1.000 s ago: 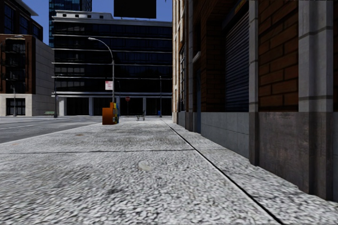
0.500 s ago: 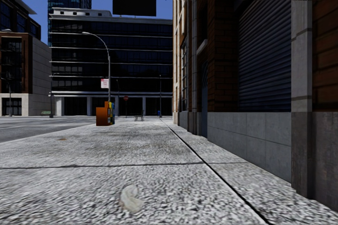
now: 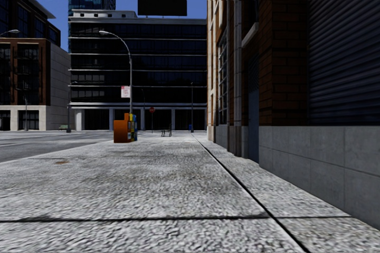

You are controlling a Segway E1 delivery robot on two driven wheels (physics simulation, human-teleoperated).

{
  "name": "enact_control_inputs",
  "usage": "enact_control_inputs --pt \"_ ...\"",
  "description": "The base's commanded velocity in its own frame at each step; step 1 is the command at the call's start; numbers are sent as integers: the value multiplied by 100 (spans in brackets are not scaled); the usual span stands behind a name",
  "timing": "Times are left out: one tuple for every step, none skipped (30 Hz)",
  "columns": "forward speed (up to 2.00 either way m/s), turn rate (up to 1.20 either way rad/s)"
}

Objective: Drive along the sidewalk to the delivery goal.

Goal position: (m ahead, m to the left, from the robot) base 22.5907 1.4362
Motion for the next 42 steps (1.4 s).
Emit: enact_control_inputs --pt "200 0" --pt "200 0" --pt "200 0" --pt "200 0" --pt "200 0" --pt "200 0" --pt "200 0" --pt "200 0" --pt "200 0" --pt "200 0" --pt "200 0" --pt "200 0" --pt "200 0" --pt "200 0" --pt "200 0" --pt "200 0" --pt "200 0" --pt "200 0" --pt "200 0" --pt "200 0" --pt "200 0" --pt "200 0" --pt "200 0" --pt "200 0" --pt "200 0" --pt "200 0" --pt "200 0" --pt "200 0" --pt "200 0" --pt "200 0" --pt "200 0" --pt "200 0" --pt "200 0" --pt "200 0" --pt "200 0" --pt "200 0" --pt "200 0" --pt "200 0" --pt "200 0" --pt "200 0" --pt "200 0" --pt "200 0"
